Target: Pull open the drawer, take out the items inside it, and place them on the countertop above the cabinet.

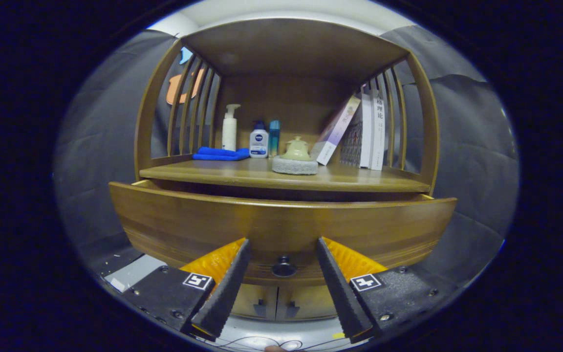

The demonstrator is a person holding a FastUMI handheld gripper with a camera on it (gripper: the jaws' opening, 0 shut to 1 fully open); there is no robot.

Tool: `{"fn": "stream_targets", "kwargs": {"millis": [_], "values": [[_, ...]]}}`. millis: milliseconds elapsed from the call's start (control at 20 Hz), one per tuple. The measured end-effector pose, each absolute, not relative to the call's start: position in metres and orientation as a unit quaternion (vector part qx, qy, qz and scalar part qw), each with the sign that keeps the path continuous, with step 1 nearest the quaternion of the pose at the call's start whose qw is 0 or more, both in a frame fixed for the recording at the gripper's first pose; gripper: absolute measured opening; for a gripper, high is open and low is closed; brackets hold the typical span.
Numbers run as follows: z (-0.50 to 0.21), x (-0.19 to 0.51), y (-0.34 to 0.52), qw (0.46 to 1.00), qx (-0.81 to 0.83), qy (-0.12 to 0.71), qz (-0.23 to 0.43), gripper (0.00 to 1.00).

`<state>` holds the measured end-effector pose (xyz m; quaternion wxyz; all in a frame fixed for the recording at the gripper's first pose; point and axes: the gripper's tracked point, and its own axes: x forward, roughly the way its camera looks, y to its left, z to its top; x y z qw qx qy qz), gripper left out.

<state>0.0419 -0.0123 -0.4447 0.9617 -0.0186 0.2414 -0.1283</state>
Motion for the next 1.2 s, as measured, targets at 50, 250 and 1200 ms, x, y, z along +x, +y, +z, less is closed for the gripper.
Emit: {"fn": "stream_targets", "kwargs": {"millis": [50,250,1200], "values": [[-0.446,0.045,-0.012,0.962,-0.018,0.242,-0.129,0.88],[-0.451,0.062,-0.017,0.959,-0.011,0.253,-0.130,0.88],[-0.391,0.055,-0.022,0.961,0.008,0.263,-0.087,0.89]]}}
